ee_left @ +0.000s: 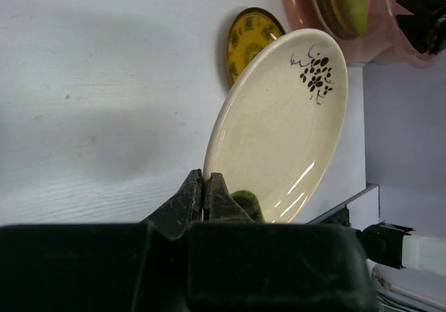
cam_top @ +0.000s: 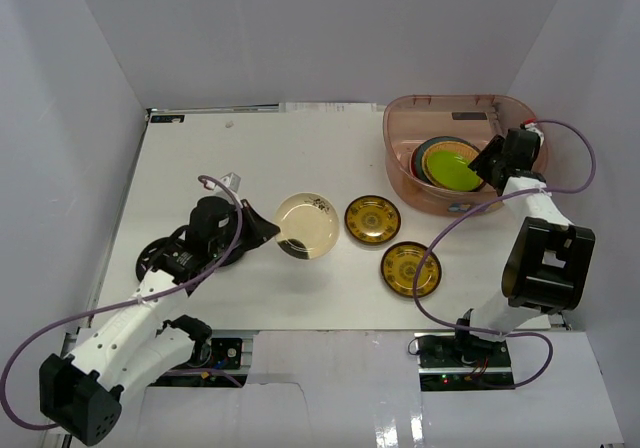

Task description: Place the plates into the plastic bin on the countertop

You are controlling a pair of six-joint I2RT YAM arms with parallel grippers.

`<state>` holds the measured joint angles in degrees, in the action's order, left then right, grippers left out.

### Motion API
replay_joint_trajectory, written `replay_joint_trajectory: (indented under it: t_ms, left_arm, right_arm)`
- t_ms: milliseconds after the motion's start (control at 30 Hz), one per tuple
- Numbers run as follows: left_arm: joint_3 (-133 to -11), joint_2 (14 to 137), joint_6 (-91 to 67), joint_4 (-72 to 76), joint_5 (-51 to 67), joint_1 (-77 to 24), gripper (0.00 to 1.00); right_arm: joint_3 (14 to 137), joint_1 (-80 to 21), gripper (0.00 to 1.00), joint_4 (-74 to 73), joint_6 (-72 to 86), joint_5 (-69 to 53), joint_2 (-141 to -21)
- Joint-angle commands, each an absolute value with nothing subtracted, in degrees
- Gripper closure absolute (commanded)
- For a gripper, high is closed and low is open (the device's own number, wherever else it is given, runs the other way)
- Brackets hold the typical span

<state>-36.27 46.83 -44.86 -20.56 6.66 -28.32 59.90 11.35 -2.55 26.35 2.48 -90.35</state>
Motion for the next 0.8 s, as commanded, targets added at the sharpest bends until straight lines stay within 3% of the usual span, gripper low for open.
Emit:
replay_joint_trajectory:
  t_ms: [0,33,100,133,333,500,700,767]
  left_arm:
    - [-41.2,50.1,-42.6,-12.3,12.9,-28.4,1.00]
    - [-43.2,51.1,-42.5,-11.0,13.4,-28.6,1.00]
    - [-45.3,54.3,-41.9,-9.6,14.4,-29.2,1.00]
    - [-46.3,55.4,-41.7,-8.2,14.6,-29.4,1.00]
    - [-53.7,66.2,-41.0,-4.5,16.7,-31.7,1.00]
    - [-58.3,71.3,-40.1,-4.0,16.3,-33.8,1.00]
    - [-59.5,73.7,-40.3,-3.1,15.6,-35.3,1.00]
    - [-59.4,73.8,-40.1,-2.6,15.0,-35.7,1.00]
  right_arm:
    - [65.0,11.7,0.47,-3.7,24.2,0.1,-89.6]
    - [64.7,11.7,0.39,-3.4,24.1,-2.1,-87.6]
    - [63.3,11.2,0.34,-2.0,24.2,-6.7,-84.5]
    - [62.6,10.6,0.25,-1.4,24.0,-8.8,-80.7]
    - [56.9,-0.1,0.02,6.5,22.7,-32.8,-69.0]
    - [54.1,-12.2,0.07,6.8,22.3,-41.5,-67.3]
    - [51.9,-16.5,0.00,4.0,20.4,-34.6,-68.5]
    - [51.3,-16.5,0.12,4.2,20.4,-34.6,-68.8]
